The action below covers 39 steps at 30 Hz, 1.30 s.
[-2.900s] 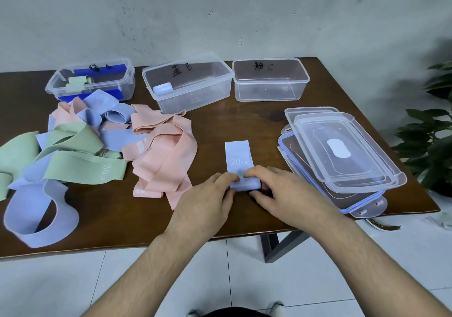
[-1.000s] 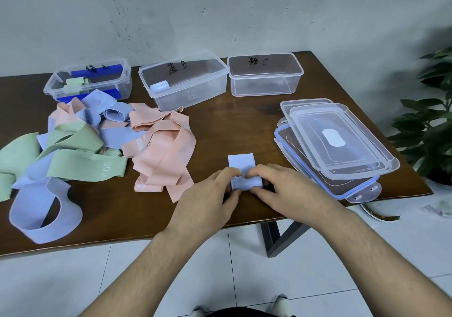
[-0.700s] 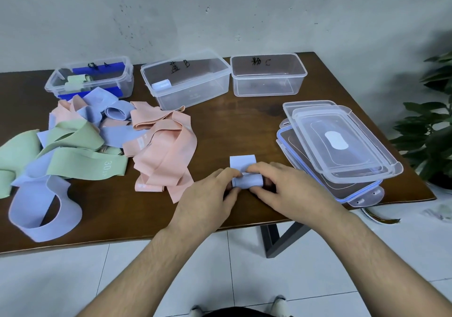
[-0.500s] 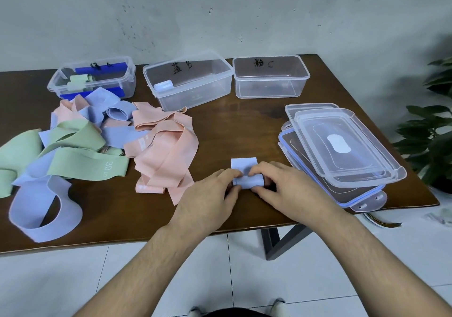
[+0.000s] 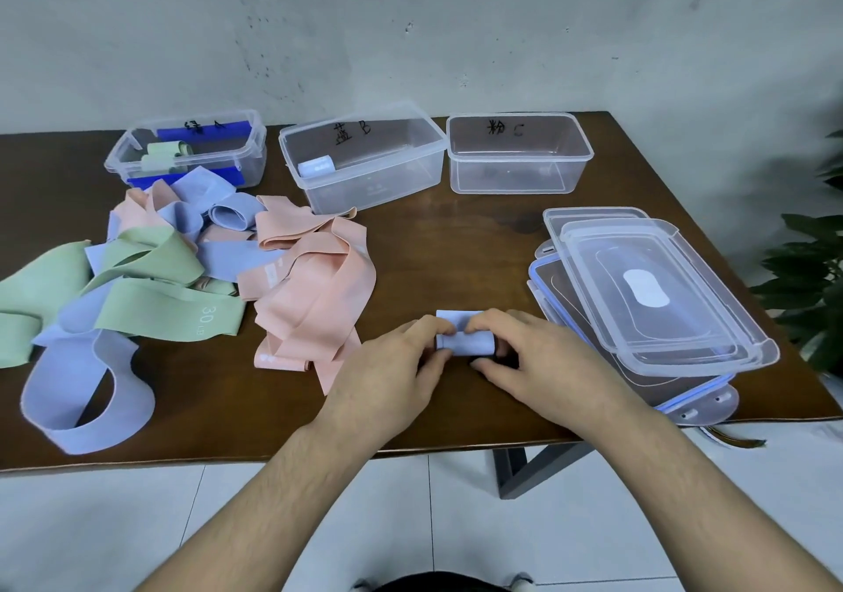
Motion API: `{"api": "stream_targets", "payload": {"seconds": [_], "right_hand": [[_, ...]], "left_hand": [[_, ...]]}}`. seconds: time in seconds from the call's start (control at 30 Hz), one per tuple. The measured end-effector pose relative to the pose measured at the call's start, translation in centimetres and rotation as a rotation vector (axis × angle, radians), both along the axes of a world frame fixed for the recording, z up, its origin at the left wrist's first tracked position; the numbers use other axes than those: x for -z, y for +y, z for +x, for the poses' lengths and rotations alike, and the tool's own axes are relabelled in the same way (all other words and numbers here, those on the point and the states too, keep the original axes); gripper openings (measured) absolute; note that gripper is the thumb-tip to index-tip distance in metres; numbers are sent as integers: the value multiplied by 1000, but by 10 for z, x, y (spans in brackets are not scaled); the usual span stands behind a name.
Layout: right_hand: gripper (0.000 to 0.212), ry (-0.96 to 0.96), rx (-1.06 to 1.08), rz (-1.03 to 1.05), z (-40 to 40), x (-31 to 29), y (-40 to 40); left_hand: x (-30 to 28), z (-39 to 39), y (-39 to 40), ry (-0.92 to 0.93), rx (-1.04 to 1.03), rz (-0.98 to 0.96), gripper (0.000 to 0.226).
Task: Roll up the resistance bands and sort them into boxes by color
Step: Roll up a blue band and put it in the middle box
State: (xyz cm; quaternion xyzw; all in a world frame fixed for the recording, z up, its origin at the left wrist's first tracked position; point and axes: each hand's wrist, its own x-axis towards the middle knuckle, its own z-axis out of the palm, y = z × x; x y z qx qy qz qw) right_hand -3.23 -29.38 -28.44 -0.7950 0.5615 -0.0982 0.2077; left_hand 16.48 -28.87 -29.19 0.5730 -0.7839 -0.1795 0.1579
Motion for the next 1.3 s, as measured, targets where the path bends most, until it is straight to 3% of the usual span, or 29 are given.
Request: {"api": "stream_targets", "payload": {"seconds": [0.2, 0.5, 0.8, 1.03, 1.3], "right_hand": [[23, -91, 18, 16, -1, 2, -11], [37, 5, -28, -7, -4, -5, -18], [26, 17, -40, -25, 0, -6, -31], [38, 65, -23, -41, -1, -10, -37], [42, 107, -89, -97, -1, -11, -40]], "left_hand": [[2, -2, 2, -12, -15, -49, 32], [4, -6, -7, -40, -51, -65, 31], [3, -6, -15, -42, -49, -45, 35], [4, -13, -16, -132, -90, -100, 43], [7, -14, -24, -107, -106, -123, 40]]}}
